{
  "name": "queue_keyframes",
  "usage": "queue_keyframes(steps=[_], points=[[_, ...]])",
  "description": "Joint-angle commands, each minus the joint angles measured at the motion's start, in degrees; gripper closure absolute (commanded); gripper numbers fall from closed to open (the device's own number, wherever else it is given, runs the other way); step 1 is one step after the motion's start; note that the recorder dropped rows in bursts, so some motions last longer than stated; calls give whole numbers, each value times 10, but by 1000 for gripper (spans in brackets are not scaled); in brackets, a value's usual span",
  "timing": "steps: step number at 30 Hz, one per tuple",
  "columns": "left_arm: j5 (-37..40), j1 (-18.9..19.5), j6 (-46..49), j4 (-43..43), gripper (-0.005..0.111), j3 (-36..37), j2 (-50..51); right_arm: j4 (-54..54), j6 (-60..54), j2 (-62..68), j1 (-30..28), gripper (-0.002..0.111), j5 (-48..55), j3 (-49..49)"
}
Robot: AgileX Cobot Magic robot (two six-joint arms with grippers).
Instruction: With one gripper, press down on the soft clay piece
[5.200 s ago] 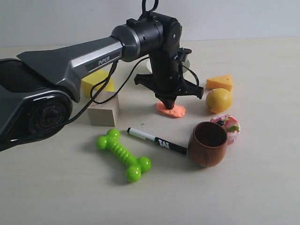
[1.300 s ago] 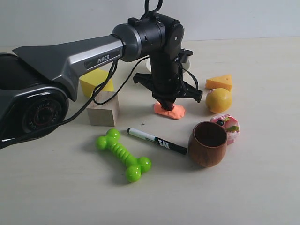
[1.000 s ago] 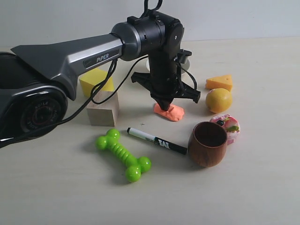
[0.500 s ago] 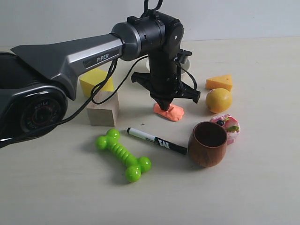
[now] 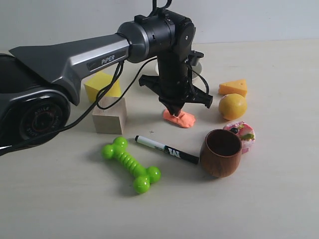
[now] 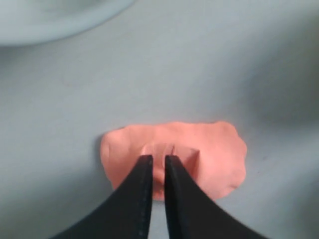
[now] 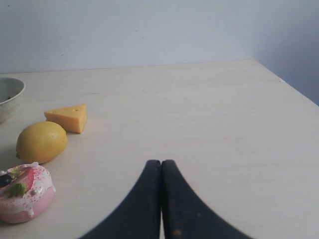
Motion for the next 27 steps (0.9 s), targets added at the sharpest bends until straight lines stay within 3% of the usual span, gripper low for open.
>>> queue_keyframes(steps=[1,12,15,17,22,27], points=[[0,-2,0,0,80,1,-9,-3,0,-3,0,108,-3,3],[0,-2,0,4,79,1,-37,-3,0,-3,0,108,-3,3],[4,-2,0,8,90,1,-55,-3,0,-3,0,108,-3,3],[4,-4,3,18,107,1,-64,-3,0,-3,0,108,-3,3],[4,-21,6,73,107,1,-79,-3,0,-3,0,108,-3,3],[4,-39,15,73,107,13,-107,-3,0,-3,0,108,-3,3]])
